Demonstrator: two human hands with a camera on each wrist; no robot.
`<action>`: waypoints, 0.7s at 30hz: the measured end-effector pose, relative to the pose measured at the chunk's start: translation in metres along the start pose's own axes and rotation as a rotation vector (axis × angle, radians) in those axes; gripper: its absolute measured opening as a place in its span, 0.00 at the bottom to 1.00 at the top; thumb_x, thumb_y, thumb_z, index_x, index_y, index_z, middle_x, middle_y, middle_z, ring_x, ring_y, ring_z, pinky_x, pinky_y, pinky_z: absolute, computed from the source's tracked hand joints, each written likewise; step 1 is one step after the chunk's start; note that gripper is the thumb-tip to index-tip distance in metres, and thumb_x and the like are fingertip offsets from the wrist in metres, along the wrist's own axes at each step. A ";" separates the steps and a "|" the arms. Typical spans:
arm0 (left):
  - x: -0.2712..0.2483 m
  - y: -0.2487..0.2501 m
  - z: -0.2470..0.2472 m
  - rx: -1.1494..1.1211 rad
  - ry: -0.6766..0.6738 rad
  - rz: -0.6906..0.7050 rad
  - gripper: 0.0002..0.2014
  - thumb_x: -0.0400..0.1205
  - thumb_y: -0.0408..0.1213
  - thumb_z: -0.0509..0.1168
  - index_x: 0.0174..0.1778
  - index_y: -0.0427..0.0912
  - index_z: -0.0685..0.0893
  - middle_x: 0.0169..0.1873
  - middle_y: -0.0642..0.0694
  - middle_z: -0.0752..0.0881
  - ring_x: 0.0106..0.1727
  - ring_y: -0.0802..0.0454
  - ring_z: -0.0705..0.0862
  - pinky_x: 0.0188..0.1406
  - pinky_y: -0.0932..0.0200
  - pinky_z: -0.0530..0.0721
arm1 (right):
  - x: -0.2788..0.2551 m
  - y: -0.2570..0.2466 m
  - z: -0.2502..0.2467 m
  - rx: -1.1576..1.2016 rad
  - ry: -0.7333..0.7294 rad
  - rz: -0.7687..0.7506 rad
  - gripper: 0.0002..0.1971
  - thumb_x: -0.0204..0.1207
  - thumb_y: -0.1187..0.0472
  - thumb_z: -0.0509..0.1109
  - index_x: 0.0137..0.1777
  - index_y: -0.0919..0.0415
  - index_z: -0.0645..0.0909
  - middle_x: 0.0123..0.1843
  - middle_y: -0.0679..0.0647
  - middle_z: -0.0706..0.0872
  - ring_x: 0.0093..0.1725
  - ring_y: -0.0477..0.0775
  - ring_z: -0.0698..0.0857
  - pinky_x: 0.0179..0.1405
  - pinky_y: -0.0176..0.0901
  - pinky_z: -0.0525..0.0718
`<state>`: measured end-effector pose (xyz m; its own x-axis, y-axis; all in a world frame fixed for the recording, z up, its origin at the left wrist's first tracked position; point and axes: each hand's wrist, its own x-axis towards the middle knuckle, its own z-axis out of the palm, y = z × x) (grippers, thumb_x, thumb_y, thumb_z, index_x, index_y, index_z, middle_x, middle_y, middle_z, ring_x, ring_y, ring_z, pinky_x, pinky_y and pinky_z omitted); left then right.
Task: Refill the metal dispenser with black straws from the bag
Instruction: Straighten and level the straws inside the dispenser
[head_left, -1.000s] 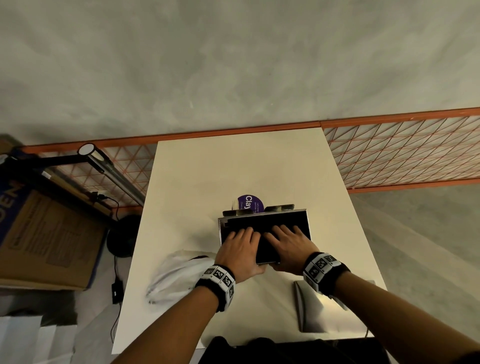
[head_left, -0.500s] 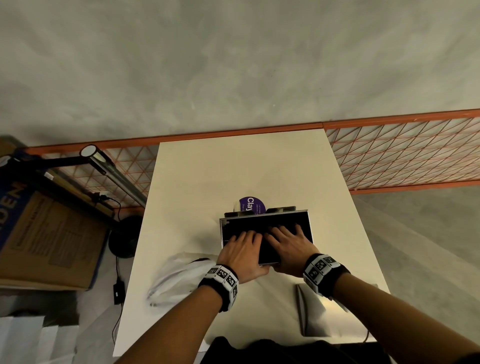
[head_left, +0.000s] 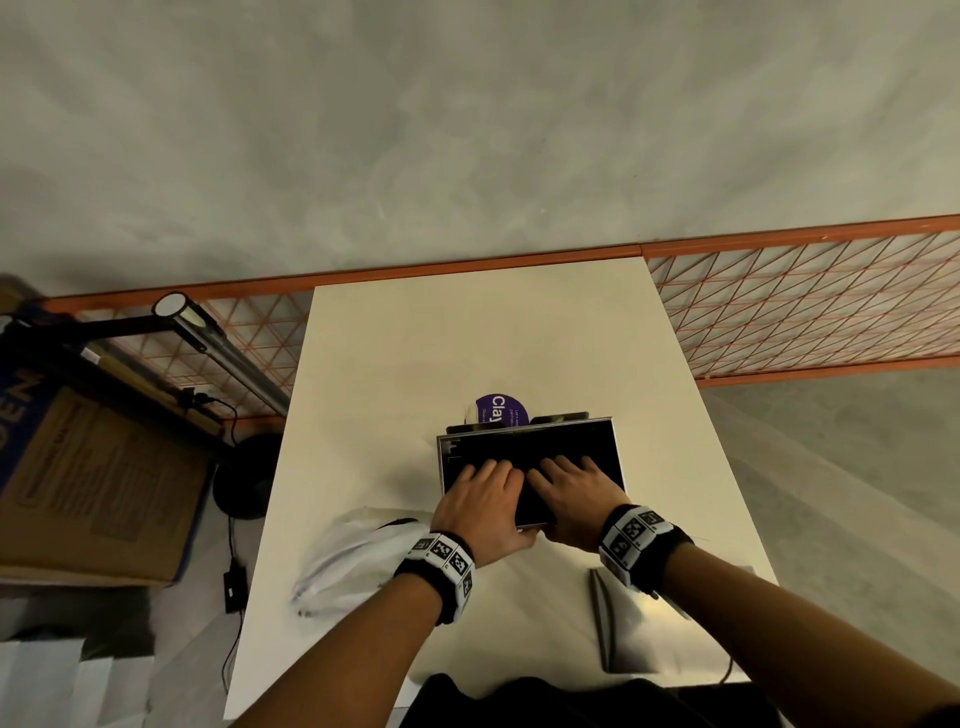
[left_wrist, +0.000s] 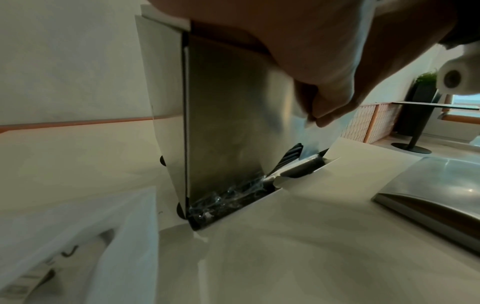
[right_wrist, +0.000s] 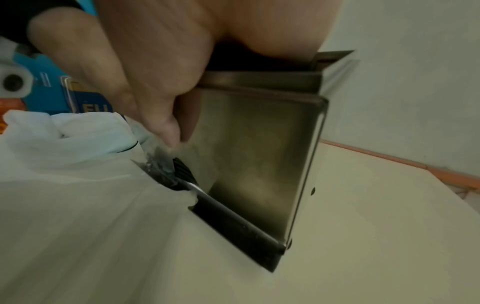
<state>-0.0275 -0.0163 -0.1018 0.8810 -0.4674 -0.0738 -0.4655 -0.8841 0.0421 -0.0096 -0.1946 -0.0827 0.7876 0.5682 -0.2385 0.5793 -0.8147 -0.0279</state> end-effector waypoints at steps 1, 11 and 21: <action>0.000 0.001 -0.001 0.002 -0.010 -0.003 0.31 0.74 0.68 0.60 0.60 0.46 0.79 0.55 0.48 0.84 0.57 0.46 0.80 0.57 0.47 0.78 | 0.000 0.000 0.001 0.003 0.003 -0.005 0.30 0.55 0.42 0.75 0.56 0.54 0.75 0.50 0.53 0.84 0.48 0.59 0.84 0.43 0.54 0.82; 0.000 0.003 0.001 -0.007 -0.039 -0.033 0.35 0.72 0.69 0.55 0.67 0.46 0.77 0.63 0.47 0.83 0.63 0.45 0.80 0.62 0.45 0.80 | -0.004 0.001 0.009 -0.008 0.015 0.004 0.40 0.59 0.40 0.73 0.72 0.57 0.74 0.65 0.56 0.78 0.62 0.61 0.79 0.61 0.62 0.79; -0.002 0.001 -0.001 0.005 -0.001 -0.011 0.31 0.75 0.67 0.64 0.64 0.47 0.76 0.59 0.48 0.83 0.60 0.46 0.80 0.61 0.48 0.78 | -0.007 0.000 0.012 0.002 0.044 -0.005 0.32 0.59 0.41 0.75 0.61 0.55 0.75 0.55 0.54 0.81 0.52 0.59 0.81 0.51 0.59 0.79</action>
<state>-0.0297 -0.0165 -0.1004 0.8861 -0.4575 -0.0748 -0.4561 -0.8892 0.0362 -0.0177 -0.1997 -0.0924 0.7931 0.5770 -0.1951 0.5830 -0.8119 -0.0309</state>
